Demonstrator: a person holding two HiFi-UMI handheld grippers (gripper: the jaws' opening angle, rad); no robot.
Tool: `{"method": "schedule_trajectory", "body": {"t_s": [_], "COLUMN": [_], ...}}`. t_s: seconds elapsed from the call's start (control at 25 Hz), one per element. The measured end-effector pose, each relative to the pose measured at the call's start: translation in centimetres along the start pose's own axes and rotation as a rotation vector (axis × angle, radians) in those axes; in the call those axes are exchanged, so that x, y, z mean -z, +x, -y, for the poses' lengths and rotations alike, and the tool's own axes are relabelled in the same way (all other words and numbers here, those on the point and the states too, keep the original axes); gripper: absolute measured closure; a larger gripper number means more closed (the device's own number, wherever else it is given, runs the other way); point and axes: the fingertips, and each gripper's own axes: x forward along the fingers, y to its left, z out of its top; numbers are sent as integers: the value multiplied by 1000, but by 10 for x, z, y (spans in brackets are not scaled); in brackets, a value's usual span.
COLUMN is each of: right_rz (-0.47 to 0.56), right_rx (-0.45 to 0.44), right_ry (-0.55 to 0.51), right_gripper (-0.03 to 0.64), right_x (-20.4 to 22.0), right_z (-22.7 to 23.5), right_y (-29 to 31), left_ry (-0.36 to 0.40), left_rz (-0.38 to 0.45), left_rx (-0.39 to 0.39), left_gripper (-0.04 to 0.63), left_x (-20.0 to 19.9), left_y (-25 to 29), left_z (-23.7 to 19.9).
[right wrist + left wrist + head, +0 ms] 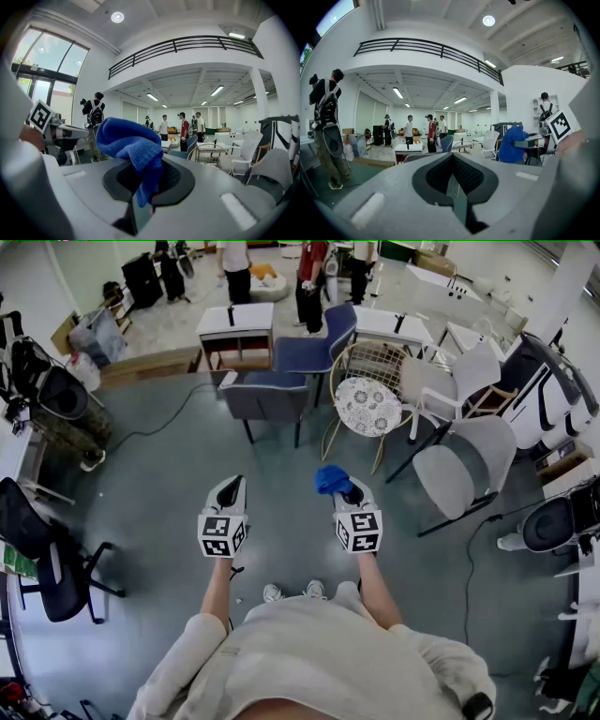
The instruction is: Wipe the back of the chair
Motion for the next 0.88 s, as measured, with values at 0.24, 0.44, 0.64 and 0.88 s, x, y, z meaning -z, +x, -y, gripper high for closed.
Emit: {"method": "schedule_trajectory", "body": {"t_s": [0.24,0.44,0.64,0.88], "right_rz": [-3,5,-3,-8], "right_rx": [-5,-14,-27,-45], "right_ry": [5,16,14,10], "right_gripper": [568,568,568,568], "right_x": [1,0,3,8], "right_z": [5,4,10,26], "right_y": [-4,-5,-5,-9], "left_ry": [0,7,6,8], "left_rz": [0,1,-9,-13], "left_rx": [-1,-6,-16,-26], "left_gripper": [595,595,595,595], "left_x": [-3,-3,-2,-2], "left_y": [2,-1,2,10], "left_z": [8,11,16,32]}}
